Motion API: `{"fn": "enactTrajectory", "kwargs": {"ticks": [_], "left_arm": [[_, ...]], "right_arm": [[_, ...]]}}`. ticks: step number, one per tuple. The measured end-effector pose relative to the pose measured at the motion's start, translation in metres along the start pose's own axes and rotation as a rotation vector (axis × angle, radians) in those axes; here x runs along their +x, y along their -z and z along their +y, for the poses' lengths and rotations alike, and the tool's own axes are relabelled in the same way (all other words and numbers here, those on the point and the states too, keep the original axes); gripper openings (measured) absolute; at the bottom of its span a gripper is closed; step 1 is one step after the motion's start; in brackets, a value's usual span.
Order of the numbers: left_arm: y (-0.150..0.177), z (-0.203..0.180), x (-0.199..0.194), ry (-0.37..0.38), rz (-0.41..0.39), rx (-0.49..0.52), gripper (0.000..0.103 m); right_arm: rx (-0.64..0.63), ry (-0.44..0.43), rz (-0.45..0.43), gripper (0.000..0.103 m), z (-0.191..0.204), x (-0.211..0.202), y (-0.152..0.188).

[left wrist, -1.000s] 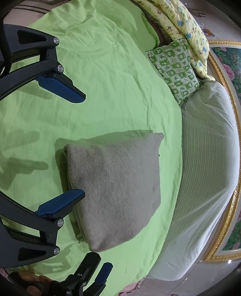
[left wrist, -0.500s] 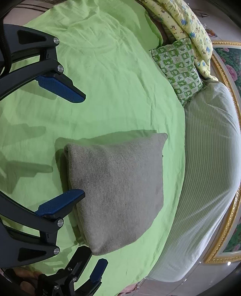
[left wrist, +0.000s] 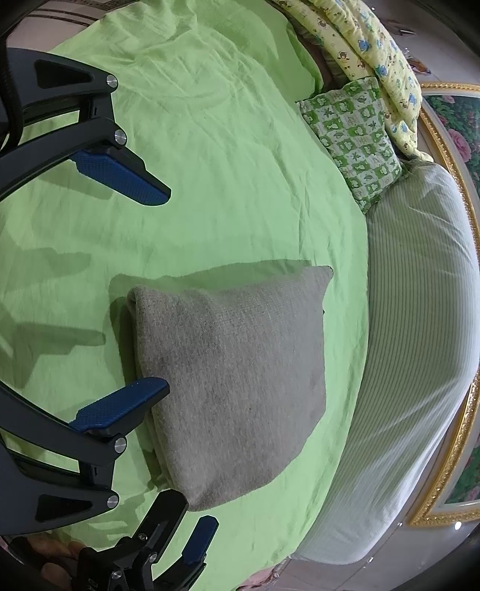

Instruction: Fold small clothes

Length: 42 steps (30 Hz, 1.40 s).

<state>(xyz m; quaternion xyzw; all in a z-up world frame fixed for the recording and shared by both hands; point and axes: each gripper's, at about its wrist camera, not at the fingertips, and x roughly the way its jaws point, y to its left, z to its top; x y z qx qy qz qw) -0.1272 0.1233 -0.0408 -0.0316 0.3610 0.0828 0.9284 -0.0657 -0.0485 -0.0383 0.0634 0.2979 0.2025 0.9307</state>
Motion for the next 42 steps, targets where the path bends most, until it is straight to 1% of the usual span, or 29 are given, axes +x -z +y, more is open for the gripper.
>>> {"fn": "enactTrajectory", "kwargs": {"ticks": [26, 42], "left_arm": [[-0.0027, 0.0001, -0.0028, 0.003, -0.012, 0.008, 0.095], [-0.0086, 0.0002, -0.0015, 0.012, -0.002, 0.015, 0.095]], "right_arm": [[0.001, -0.005, -0.016, 0.096, 0.0045, -0.0026, -0.0058], [0.001, -0.008, -0.015, 0.096, 0.0027, -0.0014, -0.0092]]}}
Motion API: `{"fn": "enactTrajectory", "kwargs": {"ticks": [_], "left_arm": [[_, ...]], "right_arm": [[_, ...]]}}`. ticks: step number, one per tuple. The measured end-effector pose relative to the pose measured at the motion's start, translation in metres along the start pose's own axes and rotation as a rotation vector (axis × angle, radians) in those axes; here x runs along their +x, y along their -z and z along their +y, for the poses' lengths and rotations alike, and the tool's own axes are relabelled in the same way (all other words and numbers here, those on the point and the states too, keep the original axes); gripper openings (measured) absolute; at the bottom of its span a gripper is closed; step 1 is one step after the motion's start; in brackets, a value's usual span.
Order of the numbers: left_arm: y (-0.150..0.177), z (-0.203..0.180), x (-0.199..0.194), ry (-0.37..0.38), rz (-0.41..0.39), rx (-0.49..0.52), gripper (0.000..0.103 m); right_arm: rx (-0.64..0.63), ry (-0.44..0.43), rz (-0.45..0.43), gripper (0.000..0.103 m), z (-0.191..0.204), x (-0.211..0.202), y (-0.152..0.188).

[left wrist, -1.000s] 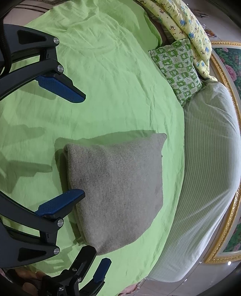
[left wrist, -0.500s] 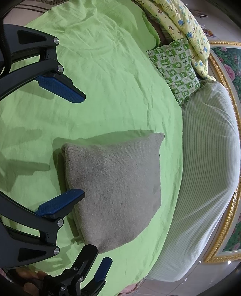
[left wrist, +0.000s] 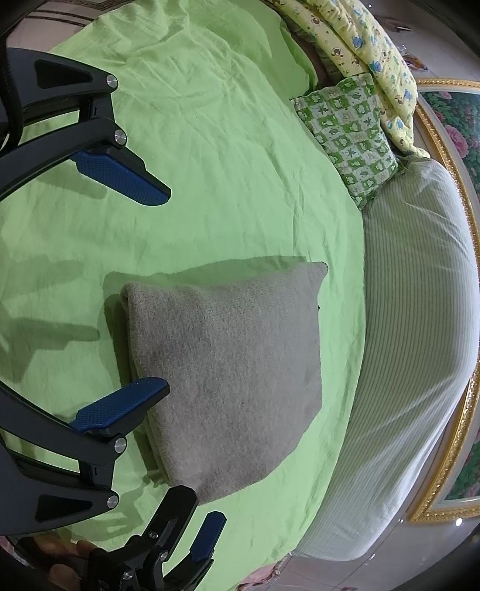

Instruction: Fold small clothes

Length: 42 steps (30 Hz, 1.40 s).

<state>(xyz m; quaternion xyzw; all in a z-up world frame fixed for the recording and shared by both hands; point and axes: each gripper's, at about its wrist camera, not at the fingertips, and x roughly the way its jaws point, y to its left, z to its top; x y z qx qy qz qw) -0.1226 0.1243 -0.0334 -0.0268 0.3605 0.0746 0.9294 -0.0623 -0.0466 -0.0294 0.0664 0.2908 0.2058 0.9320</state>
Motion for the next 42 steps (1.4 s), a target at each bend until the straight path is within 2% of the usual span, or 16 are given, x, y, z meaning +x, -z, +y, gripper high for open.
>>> {"fn": "enactTrajectory", "kwargs": {"ticks": [22, 29, 42], "left_arm": [[0.0, 0.001, 0.004, -0.001, 0.009, 0.001, 0.095], [-0.001, -0.002, 0.002, -0.01, -0.011, 0.019, 0.095], [-0.016, -0.002, 0.007, 0.006, 0.0, 0.0, 0.095]], "right_arm": [[0.011, -0.004, 0.005, 0.097, -0.002, 0.002, -0.001], [0.01, -0.008, -0.001, 0.097, -0.002, 0.002, -0.001], [0.048, -0.001, 0.009, 0.097, -0.008, 0.006, -0.01]]}}
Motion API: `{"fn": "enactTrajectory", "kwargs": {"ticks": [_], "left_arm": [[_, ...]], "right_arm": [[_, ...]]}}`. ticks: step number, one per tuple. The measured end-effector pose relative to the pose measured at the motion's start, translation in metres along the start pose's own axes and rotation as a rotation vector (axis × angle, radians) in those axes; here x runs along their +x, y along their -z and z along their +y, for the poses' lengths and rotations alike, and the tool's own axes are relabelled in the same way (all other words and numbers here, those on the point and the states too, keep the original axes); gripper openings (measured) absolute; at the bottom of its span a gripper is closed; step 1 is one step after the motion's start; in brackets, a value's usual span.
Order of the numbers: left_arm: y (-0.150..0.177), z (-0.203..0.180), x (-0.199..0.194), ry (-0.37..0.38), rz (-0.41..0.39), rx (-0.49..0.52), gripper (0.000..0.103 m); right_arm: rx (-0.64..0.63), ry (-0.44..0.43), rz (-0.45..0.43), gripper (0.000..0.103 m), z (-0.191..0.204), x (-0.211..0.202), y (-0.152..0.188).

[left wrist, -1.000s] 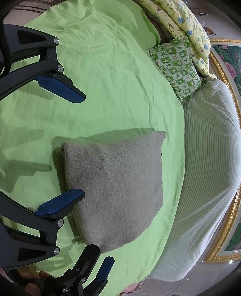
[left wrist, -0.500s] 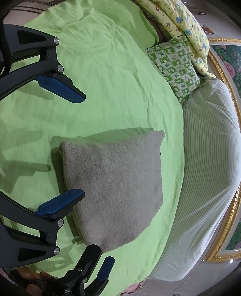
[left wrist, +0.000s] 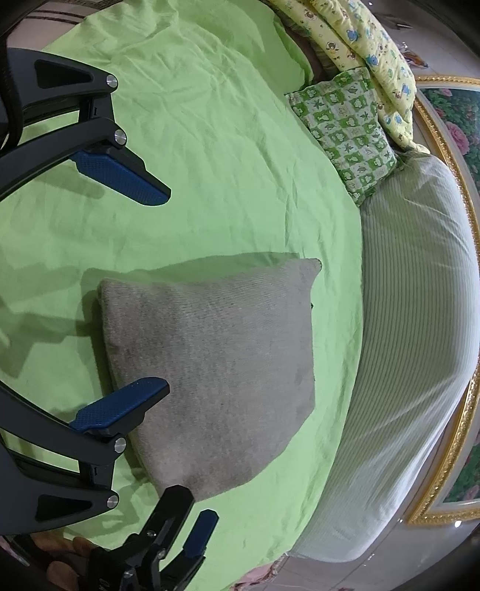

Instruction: Fold small clothes

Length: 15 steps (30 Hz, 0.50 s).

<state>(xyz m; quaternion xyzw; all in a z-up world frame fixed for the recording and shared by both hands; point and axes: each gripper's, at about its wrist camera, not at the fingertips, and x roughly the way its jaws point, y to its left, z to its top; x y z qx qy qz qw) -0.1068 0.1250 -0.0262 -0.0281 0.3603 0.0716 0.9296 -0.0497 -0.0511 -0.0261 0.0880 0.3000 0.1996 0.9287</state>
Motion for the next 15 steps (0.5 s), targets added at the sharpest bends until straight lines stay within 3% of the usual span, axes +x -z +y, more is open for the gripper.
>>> {"fn": "enactTrajectory", "kwargs": {"ticks": [15], "left_arm": [[-0.0067, 0.0019, 0.0043, 0.002, 0.008, -0.013, 0.095]], "right_arm": [[0.001, -0.007, -0.01, 0.097, 0.0007, -0.0007, -0.0046]]}}
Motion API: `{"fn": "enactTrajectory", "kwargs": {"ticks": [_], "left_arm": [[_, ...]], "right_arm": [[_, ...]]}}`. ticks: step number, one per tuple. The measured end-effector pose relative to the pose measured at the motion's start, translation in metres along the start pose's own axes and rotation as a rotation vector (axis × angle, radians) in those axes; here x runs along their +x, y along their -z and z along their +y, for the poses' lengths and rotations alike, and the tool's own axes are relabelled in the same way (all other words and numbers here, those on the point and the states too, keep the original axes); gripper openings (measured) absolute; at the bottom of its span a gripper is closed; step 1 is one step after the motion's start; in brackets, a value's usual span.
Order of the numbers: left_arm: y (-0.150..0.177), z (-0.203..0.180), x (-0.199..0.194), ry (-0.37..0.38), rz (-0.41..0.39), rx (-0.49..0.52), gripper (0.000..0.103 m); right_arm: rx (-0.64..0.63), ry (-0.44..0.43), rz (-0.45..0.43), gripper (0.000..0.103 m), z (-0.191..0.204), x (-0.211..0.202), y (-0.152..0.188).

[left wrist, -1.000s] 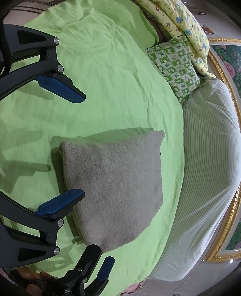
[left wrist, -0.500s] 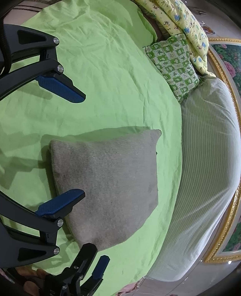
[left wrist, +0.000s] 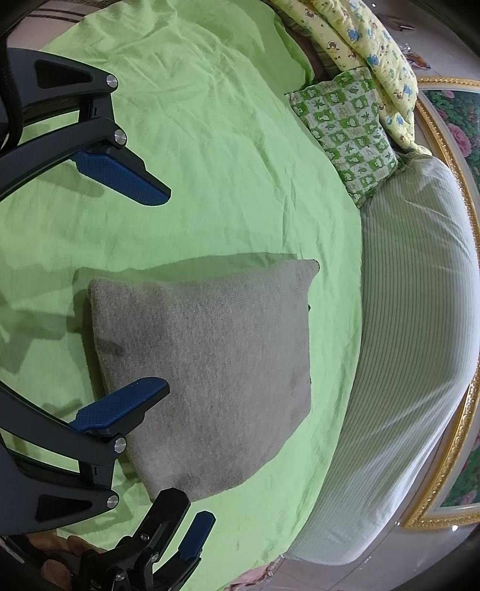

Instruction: Fold small clothes

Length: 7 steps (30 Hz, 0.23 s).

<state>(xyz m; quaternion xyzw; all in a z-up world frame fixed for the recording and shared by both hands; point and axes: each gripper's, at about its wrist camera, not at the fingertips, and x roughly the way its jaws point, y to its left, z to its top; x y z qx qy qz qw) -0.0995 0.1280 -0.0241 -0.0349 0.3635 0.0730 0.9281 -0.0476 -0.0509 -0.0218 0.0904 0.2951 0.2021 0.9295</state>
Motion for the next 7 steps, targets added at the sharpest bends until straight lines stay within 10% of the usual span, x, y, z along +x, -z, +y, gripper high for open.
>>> {"fn": "enactTrajectory", "kwargs": {"ticks": [7], "left_arm": [[-0.0014, 0.0008, 0.0008, 0.006, 0.01, -0.009, 0.095]], "right_arm": [[0.0, 0.0, -0.002, 0.097, -0.0009, 0.0006, -0.0012]]}}
